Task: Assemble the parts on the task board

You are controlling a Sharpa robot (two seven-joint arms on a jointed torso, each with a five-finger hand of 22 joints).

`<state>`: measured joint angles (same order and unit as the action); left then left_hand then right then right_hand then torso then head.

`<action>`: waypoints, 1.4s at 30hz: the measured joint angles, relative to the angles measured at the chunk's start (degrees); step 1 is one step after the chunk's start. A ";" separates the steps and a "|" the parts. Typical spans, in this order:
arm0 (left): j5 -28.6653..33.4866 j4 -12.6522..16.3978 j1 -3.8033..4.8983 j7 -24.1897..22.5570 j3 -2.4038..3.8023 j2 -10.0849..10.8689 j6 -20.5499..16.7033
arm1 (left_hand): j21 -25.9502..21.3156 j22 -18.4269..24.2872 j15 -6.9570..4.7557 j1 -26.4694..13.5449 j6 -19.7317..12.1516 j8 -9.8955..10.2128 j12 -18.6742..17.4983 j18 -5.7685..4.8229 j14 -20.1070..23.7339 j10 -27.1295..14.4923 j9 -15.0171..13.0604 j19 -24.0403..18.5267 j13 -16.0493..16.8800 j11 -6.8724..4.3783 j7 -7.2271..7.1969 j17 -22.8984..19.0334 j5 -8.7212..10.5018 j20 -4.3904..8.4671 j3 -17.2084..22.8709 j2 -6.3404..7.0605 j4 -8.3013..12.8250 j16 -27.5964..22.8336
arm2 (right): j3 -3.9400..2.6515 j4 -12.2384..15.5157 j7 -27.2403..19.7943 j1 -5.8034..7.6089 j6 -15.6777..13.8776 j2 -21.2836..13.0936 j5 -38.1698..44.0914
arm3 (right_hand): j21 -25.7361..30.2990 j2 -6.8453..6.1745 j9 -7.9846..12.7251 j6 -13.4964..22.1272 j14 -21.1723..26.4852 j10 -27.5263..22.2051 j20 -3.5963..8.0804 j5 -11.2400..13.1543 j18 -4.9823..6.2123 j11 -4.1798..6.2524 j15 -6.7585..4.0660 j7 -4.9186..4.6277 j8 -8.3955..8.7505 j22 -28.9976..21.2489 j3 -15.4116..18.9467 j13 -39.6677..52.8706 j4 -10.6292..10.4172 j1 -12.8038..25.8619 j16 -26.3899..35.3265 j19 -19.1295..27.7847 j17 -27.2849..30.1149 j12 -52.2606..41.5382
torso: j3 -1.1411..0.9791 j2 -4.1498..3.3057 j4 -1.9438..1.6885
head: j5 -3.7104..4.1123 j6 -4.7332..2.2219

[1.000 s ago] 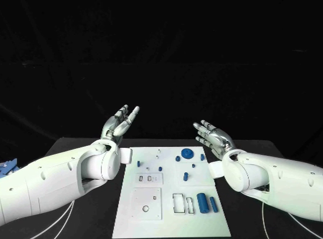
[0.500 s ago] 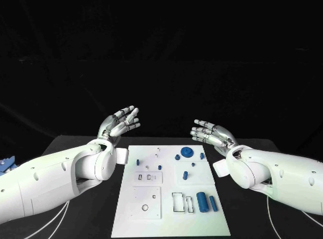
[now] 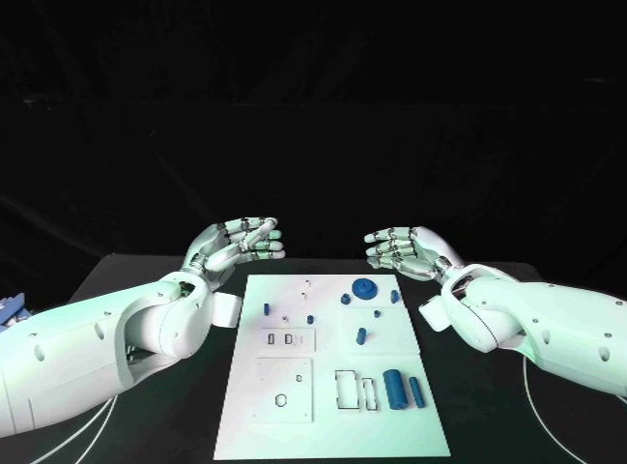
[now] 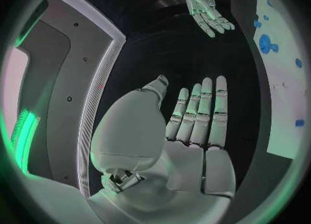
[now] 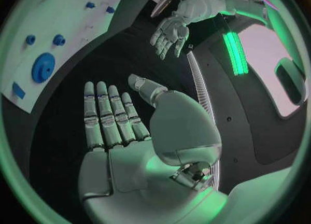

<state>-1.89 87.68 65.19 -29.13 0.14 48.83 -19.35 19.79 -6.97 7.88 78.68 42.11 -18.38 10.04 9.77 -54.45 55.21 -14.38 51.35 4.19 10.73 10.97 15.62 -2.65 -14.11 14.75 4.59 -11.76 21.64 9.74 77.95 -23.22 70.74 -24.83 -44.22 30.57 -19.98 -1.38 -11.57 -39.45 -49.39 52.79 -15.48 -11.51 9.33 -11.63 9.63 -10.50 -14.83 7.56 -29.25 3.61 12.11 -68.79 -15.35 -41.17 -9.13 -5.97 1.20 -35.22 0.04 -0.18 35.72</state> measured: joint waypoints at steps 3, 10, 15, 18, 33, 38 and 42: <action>-1.23 1.19 0.27 0.57 0.01 1.14 1.32 | 1.08 -0.24 -0.91 0.60 1.35 -0.07 0.00 -0.01 -2.50 2.14 -0.30 2.26 0.05 -0.67 0.39 1.76 0.00 1.08 1.15 0.60 0.69 1.75 | -0.06 -0.34 0.94 0.60 -0.04 -0.05 5.09 | -2.46 -0.63 -0.14 -2.91 -4.10 3.30 0.99 0.00 0.00 0.78 -1.16 -0.44 -0.45 1.15 -0.42 0.10 0.37 -0.63 -1.07 -2.74 -1.25 0.57 | 0.03 -0.71 -0.10 | 0.15 -0.06; -5.09 4.92 0.95 2.15 0.19 4.15 3.60 | 3.36 -1.04 -2.23 0.65 2.27 -0.28 -0.54 -0.01 -5.25 3.70 -0.69 5.21 0.12 -1.41 0.47 5.53 0.00 2.62 2.40 2.20 1.36 6.22 | -0.27 -0.72 4.60 2.29 0.29 0.11 18.94 | -26.39 -2.76 -1.73 -13.49 -26.14 15.42 8.03 -4.59 0.01 5.37 -8.19 0.17 -1.42 15.66 0.96 0.76 1.56 -2.08 -12.65 -12.44 -13.91 1.99 | 0.06 -2.55 -0.46 | 0.43 -0.42; -7.57 7.99 1.09 3.25 0.75 5.78 4.92 | 6.02 -2.32 -2.55 0.11 2.36 0.41 -1.59 -0.01 -6.17 4.01 -0.89 6.52 0.11 -1.72 0.38 9.97 0.00 3.35 3.14 2.74 1.41 12.10 | -0.39 -0.98 9.68 3.68 1.81 0.80 31.72 | -31.23 -3.44 -2.41 -13.83 -30.02 15.83 9.04 -4.59 0.02 5.78 -9.10 0.51 -0.53 18.89 0.38 1.16 0.98 -1.40 -16.83 -13.46 -18.75 1.99 | 0.16 -3.93 -0.76 | 0.73 -0.70; -8.65 9.47 1.15 3.83 1.02 6.38 5.57 | 7.47 -3.13 -2.81 -0.20 2.35 0.77 -2.07 -0.02 -5.91 4.01 -1.03 6.52 0.11 -1.72 0.38 12.42 0.00 3.35 3.38 3.05 1.65 15.32 | -0.41 -0.95 12.84 4.30 2.67 1.11 38.71 | -32.50 -3.93 -2.87 -14.16 -31.06 16.48 9.20 -4.59 0.59 6.43 -9.45 0.84 -0.43 19.82 -0.19 1.72 0.41 -0.90 -19.02 -14.37 -21.18 1.75 | 0.27 -4.73 -1.05 | 1.03 -0.83; -11.37 12.50 1.66 5.31 1.66 7.21 7.07 | 9.29 -4.16 -2.65 -0.20 2.35 1.23 -2.57 -0.02 -4.80 4.00 -1.26 6.51 0.11 -1.72 0.38 14.96 0.00 3.35 3.85 3.05 1.81 18.71 | -0.46 -1.19 23.28 5.35 6.27 3.35 56.01 | -47.90 -6.03 -5.65 -10.93 -34.35 16.15 9.73 -2.81 -1.36 7.00 -9.95 1.56 2.29 42.39 -4.22 3.24 -2.47 0.45 -50.77 -29.38 -49.30 1.91 | 0.68 -7.68 -2.34 | 1.97 -1.40; -11.68 12.65 1.72 5.49 1.69 7.21 7.33 | 9.81 -4.45 -2.65 -0.20 2.35 1.23 -2.57 -0.02 -4.80 4.00 -1.33 6.51 0.10 -1.72 0.38 15.46 0.00 3.35 3.84 3.04 1.81 19.52 | -0.45 -1.13 25.29 5.41 7.39 3.85 57.89 | -49.34 -6.74 -6.16 -9.57 -34.54 14.02 9.58 -1.54 -1.38 6.71 -9.75 1.80 2.96 44.86 -4.84 2.92 -3.10 1.07 -55.61 -30.86 -54.01 2.13 | 0.85 -8.26 -2.68 | 2.23 -1.42; -11.82 12.69 1.75 5.57 1.69 7.20 7.44 | 9.81 -4.51 -2.65 -0.20 2.35 1.23 -2.79 -0.02 -4.80 4.00 -1.33 6.51 0.10 -1.72 0.38 15.57 0.00 3.35 3.84 3.04 1.81 19.52 | -0.45 -0.97 26.40 5.41 8.31 4.03 58.84 | -49.80 -7.33 -6.78 -9.57 -34.54 12.92 9.42 -0.30 -2.25 6.41 -9.75 1.80 2.96 46.20 -4.56 2.71 -3.72 1.29 -57.56 -31.48 -55.73 2.13 | 1.00 -8.64 -2.85 | 2.32 -1.30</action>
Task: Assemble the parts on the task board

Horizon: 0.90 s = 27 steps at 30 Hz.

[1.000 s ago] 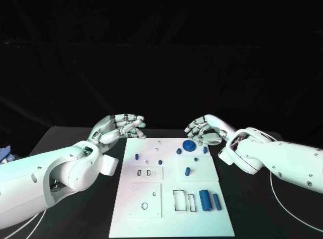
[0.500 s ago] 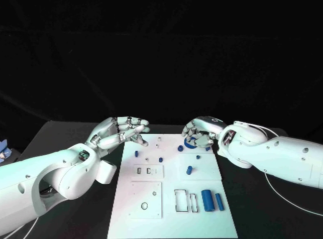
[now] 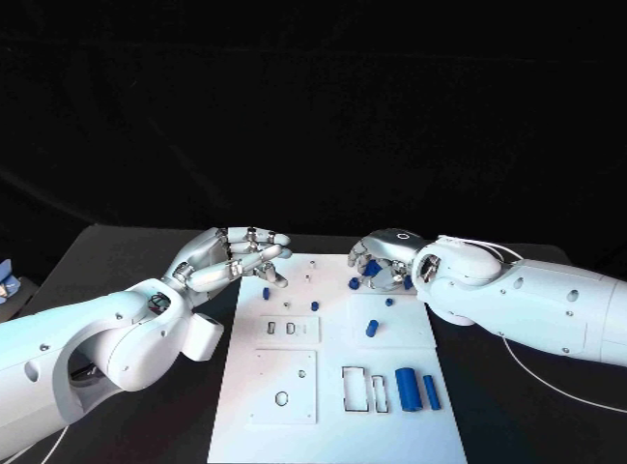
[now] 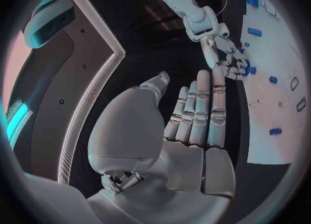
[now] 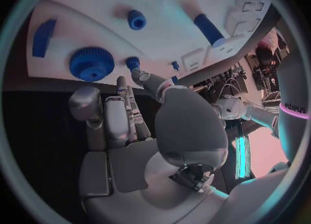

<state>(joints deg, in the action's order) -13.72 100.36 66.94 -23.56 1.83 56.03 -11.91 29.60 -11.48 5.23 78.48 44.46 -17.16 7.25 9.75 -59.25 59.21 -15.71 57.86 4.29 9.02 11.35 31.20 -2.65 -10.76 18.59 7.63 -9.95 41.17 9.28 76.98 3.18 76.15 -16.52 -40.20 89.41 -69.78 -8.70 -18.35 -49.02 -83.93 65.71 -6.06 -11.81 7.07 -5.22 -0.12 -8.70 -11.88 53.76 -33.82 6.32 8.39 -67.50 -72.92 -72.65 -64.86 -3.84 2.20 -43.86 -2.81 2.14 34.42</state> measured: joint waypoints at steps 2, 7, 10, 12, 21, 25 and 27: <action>-0.04 0.03 0.00 0.03 0.00 0.00 0.02 | 0.25 -0.02 0.00 0.00 0.00 0.00 0.00 0.00 0.00 0.00 0.00 0.00 0.00 0.00 0.00 0.06 0.00 0.00 0.00 0.00 0.00 0.22 | 0.00 0.11 0.40 0.00 0.41 0.08 0.36 | 0.00 0.00 -0.18 0.00 0.00 -0.22 0.00 0.17 0.00 0.00 0.00 0.00 0.00 0.19 0.05 -0.05 -0.05 0.00 -0.21 0.00 -0.26 0.00 | 0.06 -0.14 -0.07 | 0.02 0.08; -0.11 0.18 0.03 0.10 0.02 0.06 0.04 | 0.63 -0.22 0.00 -0.31 -0.03 0.33 -0.28 0.00 0.00 0.00 0.00 0.00 0.00 0.00 0.03 0.27 0.00 0.00 0.00 0.29 0.00 0.50 | 0.01 0.31 1.23 0.00 1.47 0.16 1.13 | -0.22 -0.25 -0.37 0.16 -0.15 -0.52 -0.20 0.43 -0.01 -0.12 0.15 0.16 0.00 0.53 0.18 -0.05 -0.48 0.25 -0.56 -0.21 -0.68 0.00 | 0.18 -0.42 -0.21 | 0.08 0.29; -0.13 0.18 0.04 0.13 0.02 0.15 0.04 | 0.63 -0.22 -0.19 -0.31 -0.21 0.33 -0.28 0.00 0.19 0.00 0.01 0.00 -0.01 0.00 0.21 0.27 0.00 0.00 0.00 0.29 0.00 0.50 | 0.01 0.53 1.56 0.00 2.03 0.14 1.43 | -0.22 -0.47 -0.52 0.20 -0.15 -0.92 -0.20 0.64 0.00 -0.11 0.15 0.21 0.00 0.62 0.46 -0.05 -0.76 0.47 -0.78 -0.21 -0.75 0.00 | 0.21 -0.55 -0.29 | 0.09 0.40; -0.14 0.18 0.05 0.15 0.02 0.20 0.04 | 0.63 -0.22 -0.19 -0.31 -0.22 0.33 -0.28 0.00 0.19 0.00 0.01 0.00 -0.01 0.00 0.21 0.27 0.00 0.00 0.00 0.29 0.00 0.50 | 0.01 0.74 1.69 0.00 2.34 0.11 1.57 | -0.22 -0.60 -0.62 0.20 -0.15 -0.94 -0.20 0.91 -0.01 -0.13 0.15 0.21 0.00 0.70 0.56 -0.05 -0.85 0.60 -1.09 -0.21 -0.78 0.00 | 0.22 -0.61 -0.31 | 0.04 0.45; -0.17 0.11 0.08 0.26 0.02 0.26 0.03 | 0.63 -0.28 0.00 -0.30 -0.43 0.54 -0.61 0.00 0.40 -0.23 0.01 0.00 -0.01 0.22 0.00 0.33 0.00 0.00 0.16 0.29 -0.16 0.50 | 0.01 1.35 1.91 0.00 3.35 0.13 1.96 | -0.43 -0.60 -1.11 -0.21 -0.15 -1.13 -0.40 1.63 -0.01 -0.32 0.15 0.20 -0.29 1.09 0.85 -0.05 -1.45 0.60 -1.31 -0.41 -0.98 0.00 | 0.18 -0.83 -0.20 | -0.25 0.46; -0.18 0.09 0.10 0.33 0.03 0.26 0.03 | 0.63 -0.33 0.21 -0.30 -0.43 0.54 -0.61 -0.01 0.61 -0.31 0.01 0.00 -0.06 0.30 0.00 0.38 0.00 0.00 0.15 0.29 -0.16 0.50 | 0.00 1.30 1.93 0.00 3.46 0.21 2.05 | -0.43 -0.60 -1.71 -1.44 -0.14 -1.13 -0.40 2.11 0.00 -0.32 0.14 0.17 -1.22 1.49 0.72 0.26 -2.07 0.60 -1.86 -0.41 -1.15 -0.25 | 0.17 -0.91 -0.16 | -0.30 0.38; -0.18 0.08 0.10 0.39 0.03 0.26 0.03 | 0.63 -0.33 0.21 -0.30 -0.43 0.54 -0.61 0.00 0.61 -0.44 0.01 0.00 -0.06 0.42 0.00 0.38 0.00 0.00 0.16 0.29 -0.16 0.50 | -0.04 1.23 1.95 0.00 3.45 0.29 2.09 | -0.43 -0.16 -2.30 -2.87 -0.13 -0.54 -0.40 2.96 0.00 0.01 0.14 0.22 -2.10 1.61 0.27 0.51 -2.52 0.17 -2.17 -0.40 -1.15 -0.65 | 0.17 -0.97 -0.15 | -0.31 0.35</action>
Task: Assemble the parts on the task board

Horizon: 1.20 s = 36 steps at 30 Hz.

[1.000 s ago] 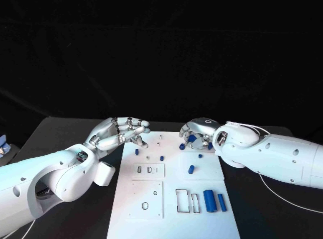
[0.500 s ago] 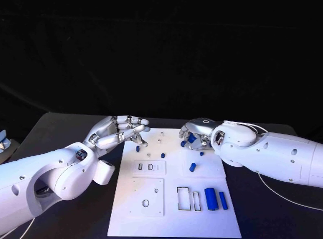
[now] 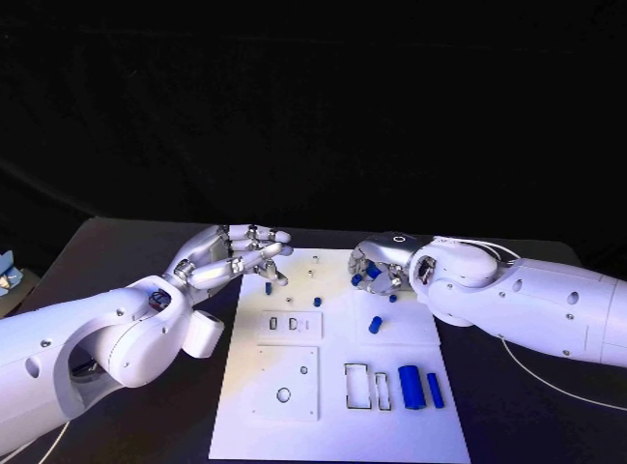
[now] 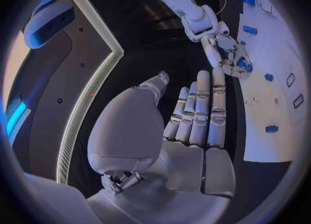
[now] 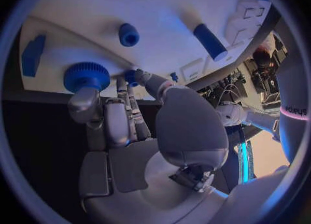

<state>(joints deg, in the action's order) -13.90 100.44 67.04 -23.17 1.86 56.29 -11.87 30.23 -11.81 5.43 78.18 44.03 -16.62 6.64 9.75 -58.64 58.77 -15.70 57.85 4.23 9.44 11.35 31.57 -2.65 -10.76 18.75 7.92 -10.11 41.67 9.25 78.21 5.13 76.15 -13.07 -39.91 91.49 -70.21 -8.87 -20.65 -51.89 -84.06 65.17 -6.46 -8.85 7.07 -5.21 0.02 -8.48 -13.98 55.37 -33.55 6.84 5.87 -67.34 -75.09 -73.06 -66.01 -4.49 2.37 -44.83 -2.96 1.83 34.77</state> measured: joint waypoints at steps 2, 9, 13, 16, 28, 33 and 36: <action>0.00 0.00 0.00 0.05 0.00 0.00 0.00 | 0.22 0.00 0.00 0.00 0.00 0.00 0.00 0.00 0.00 0.00 0.00 0.00 0.00 0.00 0.00 0.00 0.00 0.00 0.00 0.00 0.00 0.00 | -0.04 -0.12 0.01 0.00 -0.04 0.11 0.02 | 0.00 0.50 -0.42 -0.74 0.01 0.68 0.21 0.84 0.01 0.30 -0.01 0.30 -0.42 0.07 -0.31 0.30 -0.31 -0.50 -0.03 -0.21 0.00 -0.49 | 0.00 -0.04 0.00 | -0.01 -0.04; 0.00 0.00 0.01 0.18 0.00 -0.02 0.01 | 0.22 -0.05 0.00 0.00 -0.40 0.24 -0.21 0.00 0.00 0.00 0.00 0.00 0.00 0.00 0.00 0.05 0.00 0.00 0.00 0.00 0.00 0.00 | -0.09 -0.60 0.12 0.00 -0.50 0.51 0.08 | -0.32 2.50 -2.17 -3.34 0.01 2.12 0.61 2.36 0.01 1.14 -0.01 1.03 -2.47 0.87 -1.49 1.21 -0.97 -2.13 -0.70 -0.61 -0.24 -1.99 | 0.01 -0.17 -0.05 | -0.01 -0.12; 0.00 0.02 0.02 0.27 0.00 -0.02 0.03 | 0.22 -0.06 0.00 0.00 -0.40 0.24 -0.21 0.00 0.00 0.00 0.01 0.00 0.00 0.00 0.00 0.06 0.00 0.00 0.00 0.00 0.00 0.00 | -0.05 -0.61 0.16 -0.06 -1.23 0.58 0.08 | -0.46 3.19 -2.60 -3.92 0.22 2.81 0.82 2.58 0.01 1.42 -0.26 1.01 -3.64 1.31 -1.62 1.66 -1.10 -2.35 -0.97 -0.82 -0.25 -2.63 | 0.04 -0.25 -0.08 | -0.06 -0.07; 0.00 0.02 0.02 0.35 0.00 -0.01 0.04 | 0.22 -0.05 0.00 0.00 -0.40 0.24 -0.21 0.00 0.00 0.00 0.01 0.00 -0.06 0.00 0.00 0.06 0.00 0.00 0.00 0.00 0.00 0.00 | 0.00 -0.54 0.17 -0.13 -1.98 0.59 0.09 | -0.46 3.62 -2.59 -3.92 0.03 2.92 0.82 2.80 0.01 1.52 -0.45 1.01 -4.03 1.39 -1.61 1.82 -1.11 -2.49 -0.97 -0.82 -0.31 -3.04 | 0.04 -0.26 -0.08 | -0.09 -0.05; 0.00 -0.20 0.04 0.69 0.00 0.06 0.07 | 0.22 -0.05 0.02 0.00 -0.40 0.24 -0.49 0.00 0.41 -0.20 0.01 0.00 -0.05 0.19 0.00 0.05 0.00 0.00 0.00 0.00 0.00 0.00 | -0.14 0.51 0.64 -0.14 -6.04 0.32 0.11 | -0.67 3.98 -2.59 -3.58 0.03 2.97 1.03 2.30 0.01 1.47 -0.45 1.34 -4.20 1.91 -1.61 2.41 -1.11 -2.56 -1.18 -1.03 -0.41 -3.37 | 0.08 -0.32 0.03 | -0.36 -0.34; 0.00 -0.36 0.06 0.76 0.00 0.03 0.09 | 0.22 -0.11 0.02 0.00 -0.40 0.23 -0.49 0.00 0.41 -0.20 0.01 -0.01 -0.05 0.19 0.00 0.06 0.00 0.00 0.00 0.00 0.00 0.00 | -0.53 -0.60 1.22 -0.01 -8.41 1.63 0.13 | -0.67 3.97 -2.59 -3.35 0.03 2.97 1.03 2.04 0.01 1.46 -0.45 1.15 -4.21 2.05 -1.60 2.40 -1.11 -2.57 -1.39 -1.03 -0.41 -3.37 | 0.11 -0.44 -0.08 | -0.25 -0.47; 0.00 -0.47 0.09 0.78 0.00 0.00 0.11 | 0.22 -0.11 0.02 0.00 -0.40 0.23 -0.49 0.00 0.41 -0.19 0.01 -0.01 -0.05 0.19 0.00 0.10 0.00 0.00 0.00 0.00 0.00 0.00 | -0.79 -1.85 1.51 0.04 -9.84 2.69 0.13 | -1.12 3.97 -2.59 -3.17 0.03 2.97 1.03 1.74 0.01 1.46 -0.45 1.13 -4.23 2.38 -1.60 2.39 -1.11 -2.57 -1.39 -1.03 -0.51 -3.36 | 0.16 -0.47 -0.12 | -0.23 -0.44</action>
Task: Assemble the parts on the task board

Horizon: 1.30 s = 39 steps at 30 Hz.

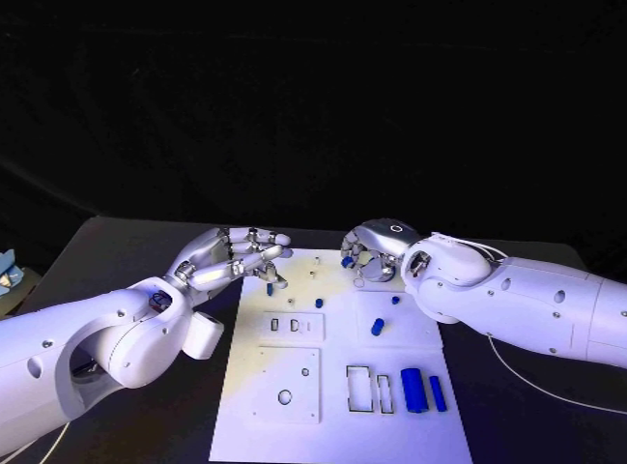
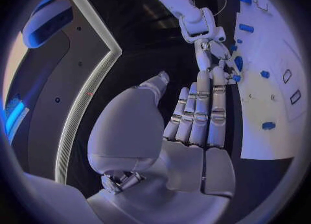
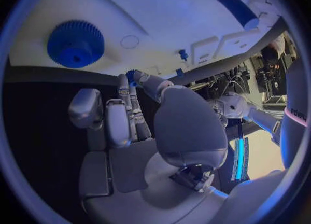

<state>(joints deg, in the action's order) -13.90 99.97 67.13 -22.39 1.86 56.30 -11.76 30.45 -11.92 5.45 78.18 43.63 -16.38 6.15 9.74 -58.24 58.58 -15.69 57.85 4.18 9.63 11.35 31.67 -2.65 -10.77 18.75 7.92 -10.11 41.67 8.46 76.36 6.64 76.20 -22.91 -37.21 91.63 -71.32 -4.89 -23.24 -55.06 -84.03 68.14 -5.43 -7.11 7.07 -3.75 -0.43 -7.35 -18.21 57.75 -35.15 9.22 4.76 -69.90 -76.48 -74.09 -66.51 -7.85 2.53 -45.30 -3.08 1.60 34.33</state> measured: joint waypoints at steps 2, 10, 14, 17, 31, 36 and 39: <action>0.00 -0.05 0.05 0.01 0.00 0.00 0.01 | 0.00 0.00 0.00 0.00 0.00 0.00 0.00 0.00 0.00 0.00 0.00 0.00 0.00 0.00 0.00 0.00 0.00 0.00 0.00 0.00 0.00 0.00 | -0.11 -0.80 0.14 0.05 -0.82 0.68 0.00 | 0.00 0.00 0.00 0.02 0.00 0.00 0.00 0.00 0.00 0.00 0.00 -0.01 -0.17 0.00 0.00 0.02 0.00 0.00 0.00 0.00 -0.07 0.00 | 0.03 -0.02 -0.04 | 0.09 0.07; 0.00 -0.24 0.17 0.02 0.00 0.01 0.06 | 0.00 0.00 0.00 0.00 0.00 0.23 0.00 0.00 0.00 -0.21 0.00 0.00 0.00 0.21 0.00 0.00 0.00 0.00 0.00 0.00 0.00 0.00 | -0.37 -2.15 0.25 0.12 -2.46 2.72 -0.04 | 0.00 -0.01 0.00 0.11 0.00 0.00 0.00 0.00 0.00 -0.01 0.00 -0.10 -0.20 0.12 0.05 0.08 0.05 0.00 0.00 0.00 -0.06 -0.22 | 0.15 -0.21 -0.37 | 0.41 0.20; 0.00 -0.30 0.29 0.02 0.00 0.02 0.08 | 0.00 0.01 0.00 0.00 0.00 0.23 0.00 0.00 0.00 -0.21 0.00 0.00 0.00 0.21 0.00 -0.01 0.00 0.00 0.00 0.00 0.00 0.00 | -0.45 -2.65 0.23 0.13 -2.80 3.79 -0.09 | 0.00 -0.02 0.00 0.19 0.00 0.00 0.00 0.00 0.00 -0.01 0.00 -0.16 -0.20 0.12 0.06 0.08 0.05 0.00 -0.22 0.00 -0.06 -0.22 | 0.24 -0.31 -0.47 | 0.43 0.17; 0.00 -0.37 0.37 0.02 0.00 0.01 0.09 | 0.00 0.01 0.00 0.00 -0.20 0.23 0.00 0.00 0.00 -0.21 0.00 0.00 0.00 0.21 -0.20 -0.01 0.00 0.00 0.00 0.00 0.00 0.00 | -0.46 -3.22 0.14 0.13 -2.89 4.48 -0.14 | 0.00 -0.02 0.00 0.29 0.00 0.03 0.00 0.00 0.00 -0.05 0.00 -0.10 -0.20 0.11 0.06 0.13 0.06 0.00 -0.22 0.00 -0.07 -0.22 | 0.24 -0.35 -0.48 | 0.35 0.16; 0.00 -0.55 0.64 0.04 0.01 -0.06 0.15 | 0.00 0.01 0.20 0.00 -0.20 0.23 0.00 0.00 0.20 -0.21 0.01 -0.22 0.01 0.21 -0.20 -0.02 0.00 0.22 0.10 0.00 -0.10 0.00 | -0.49 -4.28 -0.16 0.12 -2.86 6.09 -0.50 | 0.00 -0.03 -0.93 0.67 0.00 0.03 0.00 0.02 0.00 -0.06 0.01 -0.45 -0.14 0.02 0.07 0.21 0.06 0.00 -0.20 0.01 -0.06 -0.21 | 0.35 -0.69 -0.73 | 0.14 0.40; 0.00 -0.55 0.70 0.05 0.01 -0.07 0.17 | 0.00 0.02 0.20 0.00 -0.20 0.23 0.00 0.00 0.20 -0.21 0.01 -0.22 0.01 0.21 -0.20 -0.02 0.00 0.22 0.16 0.00 -0.16 0.00 | -0.49 -4.77 -0.25 0.11 -2.77 6.52 -0.59 | 0.00 -0.04 -0.94 0.74 0.00 0.03 0.00 0.04 0.00 -0.06 0.01 -0.52 -0.10 -0.07 0.07 0.21 0.06 0.00 -0.19 0.01 -0.06 -0.21 | 0.38 -0.77 -0.77 | 0.15 0.41; 0.00 -0.56 0.75 0.06 0.01 -0.13 0.17 | 0.00 0.02 0.20 0.00 -0.20 0.23 0.00 0.00 0.20 -0.21 0.01 -0.22 0.01 0.21 -0.20 -0.02 0.00 0.22 0.16 0.00 -0.16 0.00 | -0.49 -5.23 -0.30 0.10 -2.70 6.89 -0.67 | 0.00 -0.04 -1.48 0.76 0.00 0.03 0.00 0.05 0.00 -0.06 0.01 -0.52 -0.03 -0.06 0.07 0.20 0.06 0.00 -0.19 0.01 -0.05 -0.21 | 0.38 -0.85 -0.77 | 0.04 0.54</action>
<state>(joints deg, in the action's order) -13.90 99.41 67.88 -22.33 1.88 56.16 -11.59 30.45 -11.90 5.65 78.18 43.44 -16.16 6.15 9.74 -58.04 58.37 -15.68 57.62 4.19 9.84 11.15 31.65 -2.65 -10.55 18.91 7.92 -10.27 41.67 7.98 71.13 6.33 76.29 -25.60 -30.33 90.96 -71.32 -4.93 -24.72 -54.30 -84.02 68.17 -5.44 -7.05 7.07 -3.81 -0.43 -7.86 -18.24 57.69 -35.08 9.42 4.82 -69.91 -76.67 -74.08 -66.57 -8.06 2.92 -46.15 -3.85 1.64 34.88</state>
